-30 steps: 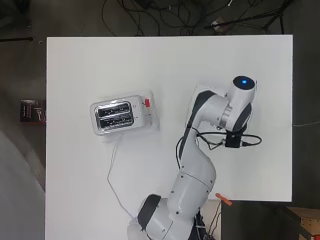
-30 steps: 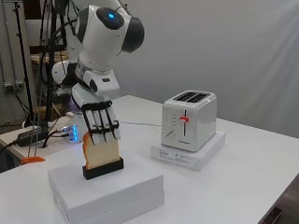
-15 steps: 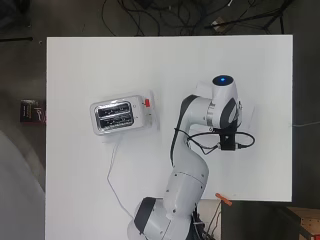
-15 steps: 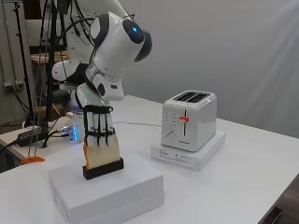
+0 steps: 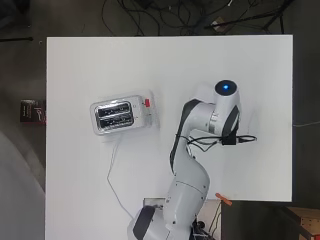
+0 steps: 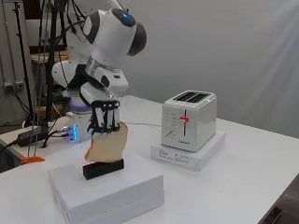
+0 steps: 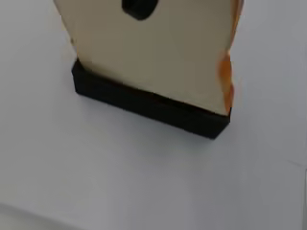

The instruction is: Teleoperate dual arm-hand system to toast a bread

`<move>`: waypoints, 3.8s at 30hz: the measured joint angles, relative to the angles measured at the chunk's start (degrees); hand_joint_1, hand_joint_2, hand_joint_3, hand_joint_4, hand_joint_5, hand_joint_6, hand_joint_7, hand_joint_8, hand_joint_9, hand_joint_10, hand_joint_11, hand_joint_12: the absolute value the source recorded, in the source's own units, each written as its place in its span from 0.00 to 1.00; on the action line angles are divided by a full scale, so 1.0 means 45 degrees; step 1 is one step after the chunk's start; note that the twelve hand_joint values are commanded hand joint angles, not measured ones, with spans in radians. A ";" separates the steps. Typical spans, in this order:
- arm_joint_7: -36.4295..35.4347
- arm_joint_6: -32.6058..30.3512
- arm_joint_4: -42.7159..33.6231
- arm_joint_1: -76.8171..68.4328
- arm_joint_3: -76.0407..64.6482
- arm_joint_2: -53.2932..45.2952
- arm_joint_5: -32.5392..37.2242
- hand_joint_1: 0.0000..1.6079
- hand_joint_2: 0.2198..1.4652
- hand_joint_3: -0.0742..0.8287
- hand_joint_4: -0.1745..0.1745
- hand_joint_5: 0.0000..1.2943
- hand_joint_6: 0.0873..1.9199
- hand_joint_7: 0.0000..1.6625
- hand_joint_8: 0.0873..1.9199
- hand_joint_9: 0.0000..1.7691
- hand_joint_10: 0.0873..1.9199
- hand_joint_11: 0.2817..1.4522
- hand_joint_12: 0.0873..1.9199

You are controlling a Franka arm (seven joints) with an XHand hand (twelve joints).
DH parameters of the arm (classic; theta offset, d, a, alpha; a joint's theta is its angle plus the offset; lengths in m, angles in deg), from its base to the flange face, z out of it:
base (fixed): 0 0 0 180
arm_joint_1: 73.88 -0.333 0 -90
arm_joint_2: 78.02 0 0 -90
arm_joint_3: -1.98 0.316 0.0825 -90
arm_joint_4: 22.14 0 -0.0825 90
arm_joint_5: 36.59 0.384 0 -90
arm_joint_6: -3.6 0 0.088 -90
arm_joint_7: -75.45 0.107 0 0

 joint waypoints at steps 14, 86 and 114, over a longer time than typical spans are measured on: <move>-0.1151 -0.0697 0.1944 -0.1216 0.5208 0.4410 0.2301 0.81 0.72 0.08 0.00 0.60 0.62 0.69 0.34 0.73 0.11 0.39 0.10; 0.0235 0.3879 -0.1386 -0.2398 0.6986 0.1690 0.2613 0.06 0.61 0.08 0.40 0.39 0.00 0.31 0.00 0.35 0.00 0.17 0.00; 0.0773 -0.1924 0.1294 -0.1511 0.2236 -0.0464 0.4014 0.03 0.69 0.08 0.21 0.26 0.00 0.32 0.00 0.37 0.00 0.17 0.00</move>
